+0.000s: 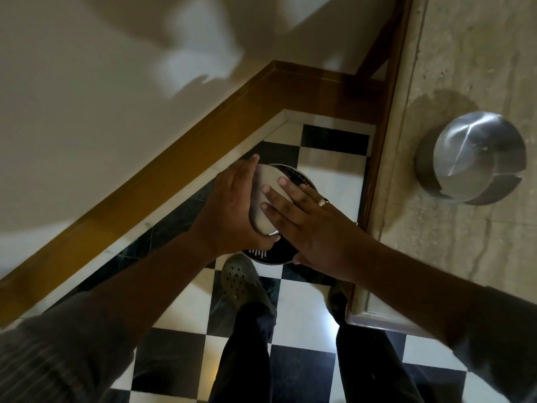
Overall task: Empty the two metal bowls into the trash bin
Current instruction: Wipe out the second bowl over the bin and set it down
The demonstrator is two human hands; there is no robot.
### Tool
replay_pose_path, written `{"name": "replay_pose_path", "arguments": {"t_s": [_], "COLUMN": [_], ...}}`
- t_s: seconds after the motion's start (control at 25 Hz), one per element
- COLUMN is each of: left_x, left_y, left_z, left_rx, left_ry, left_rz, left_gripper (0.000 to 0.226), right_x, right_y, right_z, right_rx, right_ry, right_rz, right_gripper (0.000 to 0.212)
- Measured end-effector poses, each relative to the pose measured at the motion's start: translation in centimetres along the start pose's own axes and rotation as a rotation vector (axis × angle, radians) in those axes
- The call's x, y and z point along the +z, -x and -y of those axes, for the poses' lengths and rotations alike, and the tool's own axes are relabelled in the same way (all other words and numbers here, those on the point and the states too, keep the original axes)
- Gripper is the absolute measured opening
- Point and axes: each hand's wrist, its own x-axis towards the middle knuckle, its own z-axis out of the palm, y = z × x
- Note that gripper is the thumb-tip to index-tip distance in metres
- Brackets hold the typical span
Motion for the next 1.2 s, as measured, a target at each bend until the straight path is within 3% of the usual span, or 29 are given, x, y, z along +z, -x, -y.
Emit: {"name": "replay_pose_path", "arguments": {"t_s": [0.12,0.2,0.28,0.4,0.56,0.68,0.8,1.08,1.2], "left_x": [-0.3,-0.9,-2.1,-3.0,-2.5,-3.1,-5.5,-8.5,-7.7], "left_y": [-0.5,-0.9,-1.0,-0.3,2.3,3.5,2.7,-0.9,-2.9], "left_z": [-0.1,-0.4,-0.5,-0.1,-1.6,-3.9,-7.0,-17.5,-22.9], "left_rx": [0.064,0.012,-0.224,-0.612,-0.863,-0.905,-0.859,-0.697,-0.636], "left_ry": [0.025,0.114,0.354,0.808,1.024,1.133,1.174,1.204,1.095], "left_rz": [-0.008,0.049,0.120,0.143,0.046,0.007,-0.044,-0.035,0.025], "left_gripper": [0.127,0.120,0.107,0.083,0.088,0.074,0.046,0.057,0.035], "right_x": [0.6,1.0,1.0,-0.1,0.0,-0.7,-3.9,-11.7,-13.9], "right_y": [0.1,0.2,0.2,0.0,-0.5,0.0,1.2,7.3,11.8], "right_z": [0.0,-0.6,-0.9,-0.1,2.0,3.3,2.8,-2.2,-5.1], "right_rx": [0.056,0.062,0.160,0.569,1.034,1.173,1.200,1.287,1.339], "right_ry": [-0.056,-0.171,-0.428,-0.972,-1.468,-1.647,-1.697,-1.596,-1.606], "right_rz": [-0.225,-0.244,-0.211,-0.161,-0.097,-0.122,-0.262,-0.508,-0.607], "right_gripper": [0.051,0.047,0.055,0.049,0.041,0.035,0.029,0.015,0.019]}}
